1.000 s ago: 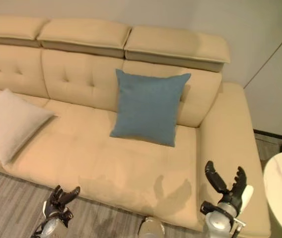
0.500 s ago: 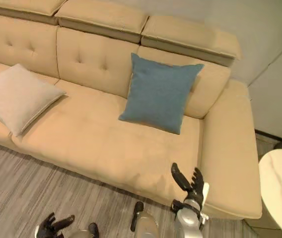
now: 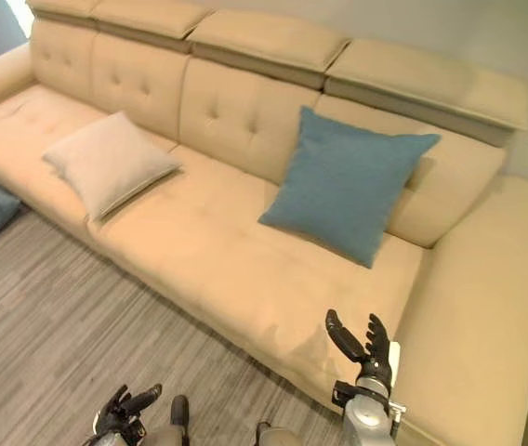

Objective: Pick up all the scattered cushions and arrange them neatly on the sofa.

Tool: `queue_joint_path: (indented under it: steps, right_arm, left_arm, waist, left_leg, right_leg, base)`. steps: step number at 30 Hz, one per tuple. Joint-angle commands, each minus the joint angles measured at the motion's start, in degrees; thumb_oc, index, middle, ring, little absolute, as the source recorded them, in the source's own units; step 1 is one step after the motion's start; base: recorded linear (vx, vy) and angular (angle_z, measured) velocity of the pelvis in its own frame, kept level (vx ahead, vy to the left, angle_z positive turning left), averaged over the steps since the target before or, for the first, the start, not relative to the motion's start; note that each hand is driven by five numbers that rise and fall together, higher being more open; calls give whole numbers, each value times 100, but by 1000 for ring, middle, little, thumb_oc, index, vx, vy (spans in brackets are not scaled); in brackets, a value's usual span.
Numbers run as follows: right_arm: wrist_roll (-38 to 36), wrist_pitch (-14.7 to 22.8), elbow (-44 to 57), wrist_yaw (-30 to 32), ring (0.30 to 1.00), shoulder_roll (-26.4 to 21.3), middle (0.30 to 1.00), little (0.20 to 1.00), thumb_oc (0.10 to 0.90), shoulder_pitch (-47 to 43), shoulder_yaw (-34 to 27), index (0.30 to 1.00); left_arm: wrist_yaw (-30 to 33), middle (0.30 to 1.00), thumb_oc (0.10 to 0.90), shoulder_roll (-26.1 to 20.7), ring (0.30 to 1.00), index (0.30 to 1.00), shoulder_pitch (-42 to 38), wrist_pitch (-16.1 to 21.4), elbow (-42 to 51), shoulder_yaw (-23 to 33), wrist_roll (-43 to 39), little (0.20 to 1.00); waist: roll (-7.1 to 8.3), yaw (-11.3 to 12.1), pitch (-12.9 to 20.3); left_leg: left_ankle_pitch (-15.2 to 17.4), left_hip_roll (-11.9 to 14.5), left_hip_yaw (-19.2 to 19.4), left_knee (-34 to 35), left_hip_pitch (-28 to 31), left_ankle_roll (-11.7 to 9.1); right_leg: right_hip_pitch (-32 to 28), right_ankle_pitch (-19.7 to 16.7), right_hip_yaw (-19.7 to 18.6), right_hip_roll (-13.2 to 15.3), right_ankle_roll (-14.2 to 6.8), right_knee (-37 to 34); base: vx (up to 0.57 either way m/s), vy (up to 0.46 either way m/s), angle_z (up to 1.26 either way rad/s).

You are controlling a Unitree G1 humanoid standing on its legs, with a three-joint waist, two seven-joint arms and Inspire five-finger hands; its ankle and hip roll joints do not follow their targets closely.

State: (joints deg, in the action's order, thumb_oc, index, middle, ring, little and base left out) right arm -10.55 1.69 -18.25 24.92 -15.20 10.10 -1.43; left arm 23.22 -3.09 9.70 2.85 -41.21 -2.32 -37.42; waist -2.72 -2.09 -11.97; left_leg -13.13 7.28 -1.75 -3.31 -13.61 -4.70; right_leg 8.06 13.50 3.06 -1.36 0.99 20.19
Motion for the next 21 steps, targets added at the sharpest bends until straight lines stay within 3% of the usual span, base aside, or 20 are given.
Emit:
queue_joint_path:
  steps: [1,2,3,4,5,6,10,11,12,13,14,16,19,20,21]
  right_arm:
    - [52,412,742,-160,900,-65,900,900,800,-310,45,900]
    - [52,412,742,-160,900,-66,900,900,800,-311,45,900]
    - [112,432,743,-259,900,-111,900,900,800,-356,122,900]
    - [121,421,753,-320,900,-118,900,900,800,-373,174,900]
    - [121,421,752,-320,900,-118,900,900,800,-375,174,900]
    - [149,406,725,-422,900,-151,900,900,800,-402,282,900]
    - [186,420,619,-473,900,-155,900,900,800,-504,418,900]
    - [194,399,536,-406,900,-181,900,900,800,-551,474,900]
    - [193,401,532,-405,900,-180,900,900,800,-555,475,900]
    - [192,355,475,-414,900,-228,900,900,800,-549,524,900]
    - [234,337,453,-435,900,-245,900,900,800,-543,568,900]
    - [297,297,435,-496,900,-267,900,900,800,-559,588,900]
    - [515,205,372,-604,900,-260,900,900,800,-736,676,900]
    - [516,205,371,-605,900,-258,900,900,800,-740,675,900]
    - [572,169,388,-647,900,-197,900,900,800,-743,690,900]
  left_arm:
    - [-64,900,800,-108,900,900,151,349,282,31,-212,900]
    - [-65,900,800,-107,900,900,150,349,282,31,-212,900]
    - [-141,900,800,-101,900,900,163,298,140,-12,-311,900]
    - [-133,900,800,-89,900,900,158,275,82,-36,-377,900]
    - [-134,900,800,-89,900,900,156,275,81,-35,-377,900]
    - [-154,900,800,-83,900,900,88,264,-39,15,-427,900]
    - [-29,900,800,-130,900,900,-23,326,-80,31,-319,900]
    - [63,900,800,-197,900,900,-102,378,14,-4,-229,900]
    - [65,900,800,-197,900,900,-104,377,15,-3,-229,900]
    - [63,900,800,-197,900,900,-195,419,45,9,-268,900]
    - [78,900,800,-195,900,900,-215,447,55,0,-256,900]
    - [50,900,800,-189,900,900,-210,447,28,31,-233,900]
    - [-29,900,800,-197,900,900,-206,389,-345,42,-78,900]
    - [-33,900,800,-199,900,900,-213,392,-353,44,-78,900]
    - [-82,900,800,-245,900,900,-213,378,-403,-5,59,900]
  waist:
    - [457,-60,-66]
    - [450,-66,-56]
    - [529,-55,-27]
    - [576,-69,-10]
    - [575,-75,-1]
    - [587,-114,48]
    - [578,-140,82]
    - [624,-124,53]
    - [625,-134,54]
    - [676,-131,35]
    - [675,-122,34]
    - [624,-113,80]
    - [615,8,200]
    - [620,9,197]
    - [641,70,188]
  left_leg:
    - [1297,-508,719,-401,2,377]
    - [1291,-503,711,-404,-17,375]
    - [1607,-573,544,-850,88,373]
    - [1749,-463,645,-932,275,388]
    - [1736,-464,639,-924,263,388]
    - [1800,-159,934,-783,637,376]
    - [1755,136,1338,-561,773,216]
    - [1420,548,1650,-433,623,27]
    - [1411,550,1639,-433,615,21]
    - [1129,966,1973,-226,589,-119]
    - [1058,1059,2045,-156,595,-172]
    - [1063,1054,2118,51,753,-221]
    - [1450,673,1909,-288,664,-163]
    - [1467,668,1910,-306,657,-156]
    - [1745,458,1862,-527,614,54]
  right_leg:
    - [-890,-267,65,162,-219,-1390]
    - [-878,-277,72,155,-217,-1396]
    - [-826,-330,332,325,-210,-1448]
    - [-829,-332,452,405,-199,-1451]
    - [-819,-341,458,404,-198,-1457]
    - [-866,-316,735,512,-213,-1495]
    - [-1010,-224,1199,629,-295,-1524]
    - [-1019,-260,1507,762,-339,-1559]
    - [-1018,-258,1517,759,-336,-1561]
    - [-1076,-360,1813,915,-446,-1652]
    - [-1120,-405,1899,964,-500,-1696]
    - [-1161,-480,1998,1000,-579,-1731]
    - [-1301,-783,1984,1386,-820,-1780]
    - [-1300,-784,1982,1395,-828,-1777]
    - [-1273,-826,1998,1705,-902,-1428]
  base:
    - [-122,26,82]
    - [-161,44,93]
    - [-123,55,79]
    - [-123,56,79]
    - [-32,98,77]
    - [-13,106,69]
    - [72,164,103]
    - [2,146,87]
    - [37,325,102]
    - [72,287,86]
    - [109,400,92]
    - [122,306,63]
    - [213,453,26]
    - [189,452,0]
    - [216,495,8]
